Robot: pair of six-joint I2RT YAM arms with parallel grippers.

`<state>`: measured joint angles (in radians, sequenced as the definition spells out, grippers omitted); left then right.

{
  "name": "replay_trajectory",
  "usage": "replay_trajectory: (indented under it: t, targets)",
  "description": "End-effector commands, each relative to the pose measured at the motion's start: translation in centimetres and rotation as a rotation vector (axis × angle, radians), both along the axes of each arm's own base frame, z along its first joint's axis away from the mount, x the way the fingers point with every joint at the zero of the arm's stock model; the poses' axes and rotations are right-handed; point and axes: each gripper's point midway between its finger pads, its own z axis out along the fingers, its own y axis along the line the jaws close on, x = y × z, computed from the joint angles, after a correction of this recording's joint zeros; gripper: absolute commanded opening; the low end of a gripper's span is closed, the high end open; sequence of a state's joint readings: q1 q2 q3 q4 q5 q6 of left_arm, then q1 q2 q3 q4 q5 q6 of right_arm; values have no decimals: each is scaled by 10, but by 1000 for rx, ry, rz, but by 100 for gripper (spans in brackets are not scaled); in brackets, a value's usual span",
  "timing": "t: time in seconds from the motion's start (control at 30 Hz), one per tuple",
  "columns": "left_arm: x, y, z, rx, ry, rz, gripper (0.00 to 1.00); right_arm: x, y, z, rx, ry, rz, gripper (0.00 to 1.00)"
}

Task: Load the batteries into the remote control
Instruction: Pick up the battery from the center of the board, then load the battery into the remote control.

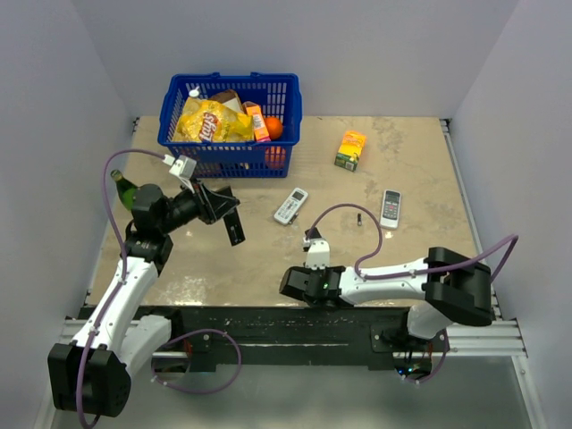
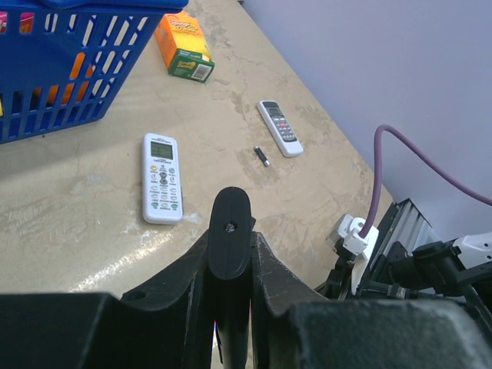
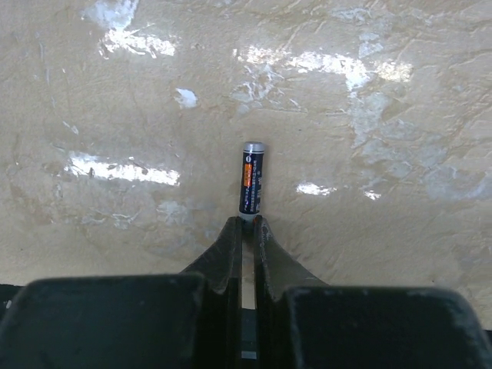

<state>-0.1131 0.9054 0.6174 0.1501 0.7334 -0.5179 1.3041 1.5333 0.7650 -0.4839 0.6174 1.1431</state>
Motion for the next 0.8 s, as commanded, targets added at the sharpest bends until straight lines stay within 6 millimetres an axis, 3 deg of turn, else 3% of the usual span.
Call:
replay_trajectory:
  t: [0.0, 0.17, 0.5, 0.6, 0.77]
  targets:
    - [-5, -6, 20, -53, -56, -52, 0, 3, -9, 15, -11, -47, 29, 0]
    - [-10, -13, 19, -102, -34, -102, 0, 9, 8, 50, 53, -102, 135, 0]
    - [-14, -17, 17, -126, -14, -141, 0, -6, 90, 176, 332, -276, 549, 0]
    - [-15, -18, 17, -142, -6, -150, 0, -2, 105, 202, 372, -335, 563, 0]
    - [-15, -18, 15, -152, 0, -147, 0, 10, 128, 222, 418, -400, 539, 0]
